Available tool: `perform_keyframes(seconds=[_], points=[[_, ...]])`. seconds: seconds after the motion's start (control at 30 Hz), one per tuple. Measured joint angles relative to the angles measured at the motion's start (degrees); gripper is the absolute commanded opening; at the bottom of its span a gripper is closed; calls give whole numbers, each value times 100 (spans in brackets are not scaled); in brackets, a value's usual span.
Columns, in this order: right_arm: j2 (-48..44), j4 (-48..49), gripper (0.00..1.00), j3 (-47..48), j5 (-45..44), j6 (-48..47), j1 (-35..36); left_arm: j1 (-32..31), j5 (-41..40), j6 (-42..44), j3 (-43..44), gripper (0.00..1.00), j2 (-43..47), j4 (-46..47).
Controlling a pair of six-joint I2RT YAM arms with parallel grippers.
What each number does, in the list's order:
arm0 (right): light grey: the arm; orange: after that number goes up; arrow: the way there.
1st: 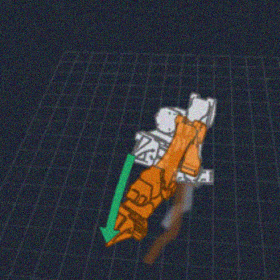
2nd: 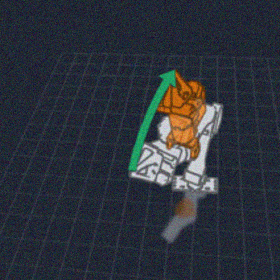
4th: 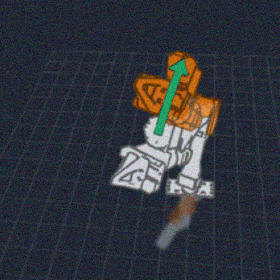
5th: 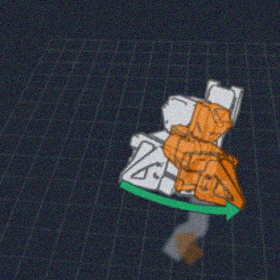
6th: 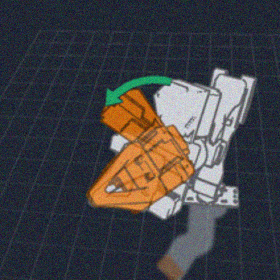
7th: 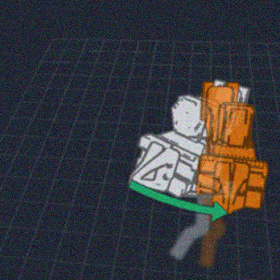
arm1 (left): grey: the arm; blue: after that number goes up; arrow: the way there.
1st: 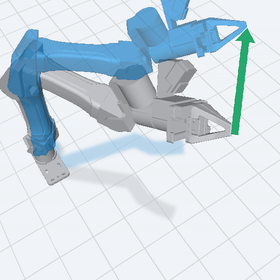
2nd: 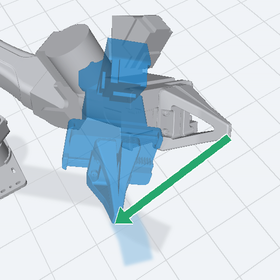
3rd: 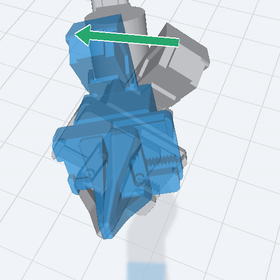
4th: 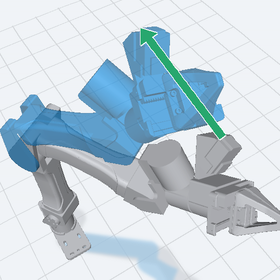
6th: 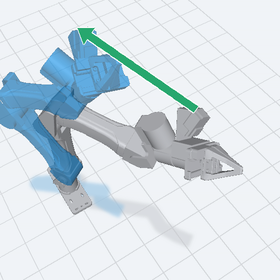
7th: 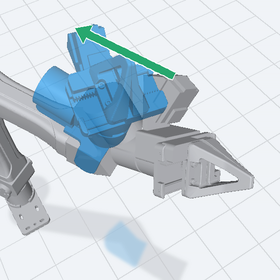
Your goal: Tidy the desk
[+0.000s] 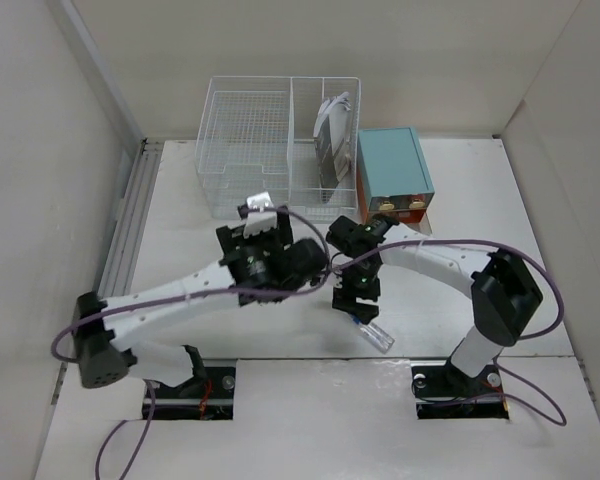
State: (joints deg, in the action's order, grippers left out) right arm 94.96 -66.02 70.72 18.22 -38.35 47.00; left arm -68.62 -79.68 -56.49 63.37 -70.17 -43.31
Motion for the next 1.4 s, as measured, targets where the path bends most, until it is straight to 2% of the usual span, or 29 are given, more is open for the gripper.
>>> perform_keyframes(seconds=[0.1,0.2,0.3,0.37,0.5,0.63,0.83,1.03,1.4], points=[[59,-2,76,17,-26,245,-50,837,-140,-442,1049,82,-796,-911],[199,7,76,164,-61,439,-92,1261,-203,-529,1569,85,-942,-1303],[479,39,76,461,9,619,-210,1390,-286,-236,2009,87,-940,-1213],[688,57,76,710,225,793,-348,1541,-197,490,2109,88,-868,-586],[802,304,76,844,424,1268,-511,2463,1145,2312,1561,87,-181,1488],[739,627,76,638,304,1764,-501,3338,2297,3062,1388,87,531,2205],[546,898,76,190,-201,2256,-455,3659,3593,3412,1202,87,857,2629],[785,857,76,393,-721,2361,-144,4083,4485,3528,553,87,922,2566],[1397,461,74,874,-1303,2020,588,4465,5128,3733,160,87,1362,2645]])
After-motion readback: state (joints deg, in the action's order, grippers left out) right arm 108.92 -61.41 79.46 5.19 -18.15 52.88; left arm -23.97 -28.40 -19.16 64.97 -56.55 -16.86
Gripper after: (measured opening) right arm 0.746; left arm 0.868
